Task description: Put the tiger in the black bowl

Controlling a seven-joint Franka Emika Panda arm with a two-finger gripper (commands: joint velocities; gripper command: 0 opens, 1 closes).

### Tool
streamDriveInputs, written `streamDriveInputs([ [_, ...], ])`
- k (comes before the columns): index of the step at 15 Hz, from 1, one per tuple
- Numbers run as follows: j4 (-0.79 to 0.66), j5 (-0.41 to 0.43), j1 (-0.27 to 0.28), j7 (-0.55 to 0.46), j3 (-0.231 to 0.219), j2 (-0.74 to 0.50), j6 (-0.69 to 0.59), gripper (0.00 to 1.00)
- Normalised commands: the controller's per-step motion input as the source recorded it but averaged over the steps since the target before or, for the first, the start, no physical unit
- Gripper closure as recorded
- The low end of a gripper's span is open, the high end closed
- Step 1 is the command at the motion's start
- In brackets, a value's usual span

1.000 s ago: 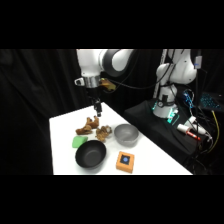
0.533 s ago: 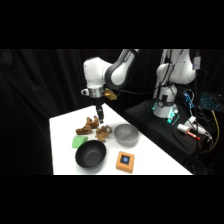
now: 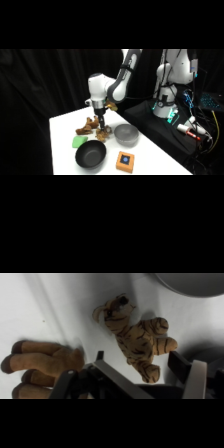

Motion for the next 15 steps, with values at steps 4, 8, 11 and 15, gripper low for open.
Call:
streamDriveInputs([
  [4,0.08,0.149,-0.110,-0.09,0.119,0.23,0.22,0.00],
  [8,0.09,0.087,-0.088,-0.06,0.090,0.15,0.17,0.35],
  [11,0.06,0.004,-0.029,-0.02,0.031,0.03,0.10,0.59],
  [15,-0.01,-0.122,0.084,0.08,-0.087,-0.12,-0.06,0.91],
])
